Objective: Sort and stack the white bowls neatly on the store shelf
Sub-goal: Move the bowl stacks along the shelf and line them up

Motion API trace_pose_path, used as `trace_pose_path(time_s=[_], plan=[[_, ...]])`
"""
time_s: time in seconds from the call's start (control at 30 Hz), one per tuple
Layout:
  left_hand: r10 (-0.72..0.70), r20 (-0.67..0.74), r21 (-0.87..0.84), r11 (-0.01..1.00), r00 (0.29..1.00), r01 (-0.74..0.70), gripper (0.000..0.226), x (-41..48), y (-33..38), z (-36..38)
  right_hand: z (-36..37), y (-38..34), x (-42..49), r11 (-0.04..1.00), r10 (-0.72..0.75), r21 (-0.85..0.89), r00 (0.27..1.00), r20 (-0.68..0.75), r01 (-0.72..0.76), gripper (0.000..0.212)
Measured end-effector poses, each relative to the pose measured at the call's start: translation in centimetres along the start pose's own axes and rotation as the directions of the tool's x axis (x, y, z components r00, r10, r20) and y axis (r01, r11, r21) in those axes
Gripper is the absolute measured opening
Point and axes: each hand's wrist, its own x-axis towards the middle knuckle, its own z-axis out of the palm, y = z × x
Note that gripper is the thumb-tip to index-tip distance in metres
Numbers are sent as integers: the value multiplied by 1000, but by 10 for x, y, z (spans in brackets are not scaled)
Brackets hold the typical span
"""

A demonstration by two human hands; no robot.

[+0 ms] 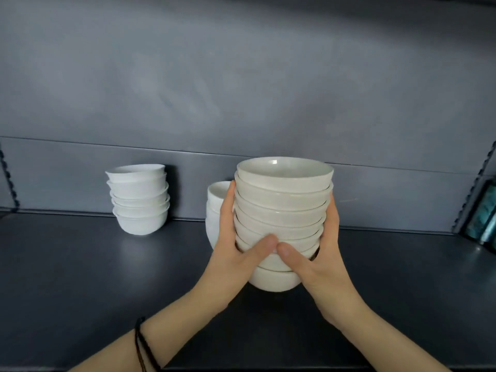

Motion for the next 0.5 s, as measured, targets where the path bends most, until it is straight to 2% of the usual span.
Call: trace_pose_path(time_s=[0.07, 0.3, 0.5], plan=[[28, -25, 17, 999, 999, -28, 91, -12, 17, -22, 26, -7, -2, 998, 11, 60, 1000, 22, -12, 107], [52, -106, 155, 987, 993, -35, 96, -60, 89, -136, 159, -27, -6, 989, 25, 144, 993, 112, -41, 109], [119, -206, 312, 949, 971, -50, 96, -108, 141, -240, 284, -37, -14, 965, -18, 258, 980, 200, -35, 104]])
